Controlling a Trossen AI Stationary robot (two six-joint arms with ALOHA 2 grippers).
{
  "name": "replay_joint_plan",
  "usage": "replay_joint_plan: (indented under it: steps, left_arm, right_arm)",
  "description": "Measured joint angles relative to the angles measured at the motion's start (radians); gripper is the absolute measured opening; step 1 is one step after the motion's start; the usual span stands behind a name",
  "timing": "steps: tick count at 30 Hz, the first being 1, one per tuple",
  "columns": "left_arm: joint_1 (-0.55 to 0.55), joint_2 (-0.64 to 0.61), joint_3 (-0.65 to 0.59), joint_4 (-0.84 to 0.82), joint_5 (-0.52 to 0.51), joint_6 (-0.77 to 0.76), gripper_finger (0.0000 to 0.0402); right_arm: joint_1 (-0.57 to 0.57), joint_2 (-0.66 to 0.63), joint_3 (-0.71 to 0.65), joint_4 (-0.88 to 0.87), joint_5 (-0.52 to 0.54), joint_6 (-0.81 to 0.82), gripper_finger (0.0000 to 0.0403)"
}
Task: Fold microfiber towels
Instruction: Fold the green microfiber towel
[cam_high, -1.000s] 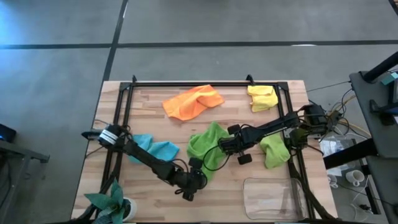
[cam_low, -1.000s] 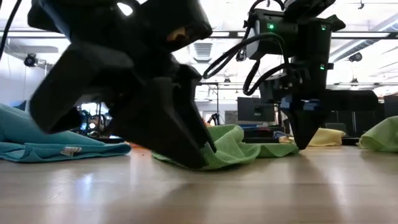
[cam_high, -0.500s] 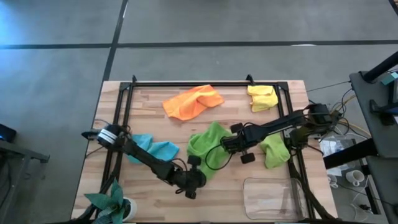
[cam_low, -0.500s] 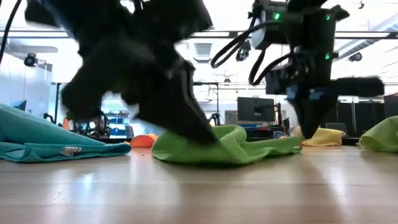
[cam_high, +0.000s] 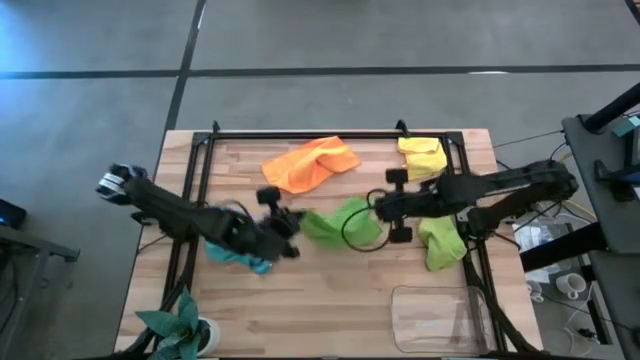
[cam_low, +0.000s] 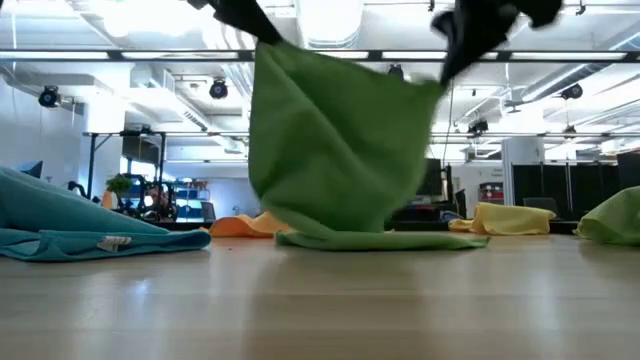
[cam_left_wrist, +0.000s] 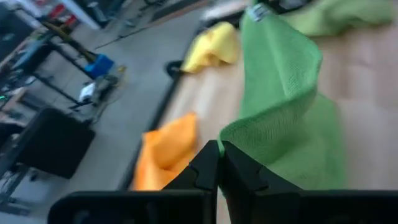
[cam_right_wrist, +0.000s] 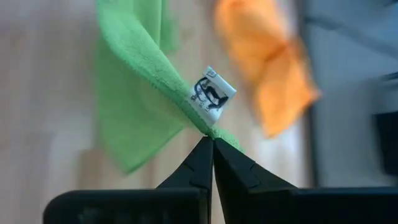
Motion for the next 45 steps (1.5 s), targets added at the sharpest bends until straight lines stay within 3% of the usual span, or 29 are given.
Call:
replay_joint_plan:
  steps: [7,13,20,23,30,34,38,45]
  left_arm:
    - [0.109,-0.143,0.000,0.077,-0.004,0.192,0.0000]
    - [0.180,-0.228,0.000,0.146,0.002,0.332,0.0000]
    - [0.193,-0.273,0.003,0.202,0.025,0.500,0.0000]
    - [0.223,-0.277,0.042,0.218,0.026,0.514,0.0000]
    - [0.290,-0.255,0.086,0.341,0.060,0.707,0.0000]
    - [0.274,-0.240,0.080,0.286,0.118,0.636,0.0000]
    - [0.235,-0.201,0.078,0.126,0.134,0.459,0.0000]
    - [0.098,-0.074,0.073,-0.133,0.215,0.114,0.0000]
  right_arm:
    - [-0.025,-0.069,0.125,0.001,0.173,-0.071,0.0008]
    - [-0.076,-0.072,0.211,0.000,0.408,-0.129,0.0008]
    - [-0.148,-0.069,0.248,0.009,0.448,-0.219,0.0008]
    - [-0.173,-0.064,0.275,0.058,0.465,-0.288,0.0008]
    - [-0.197,-0.066,0.320,0.159,0.473,-0.408,0.0008]
    - [-0.190,-0.067,0.322,0.047,0.417,-0.306,0.0008]
    - [-0.177,-0.059,0.299,-0.153,0.202,-0.053,0.0008]
    - [-0.064,-0.057,0.161,-0.290,-0.005,0.185,0.0008]
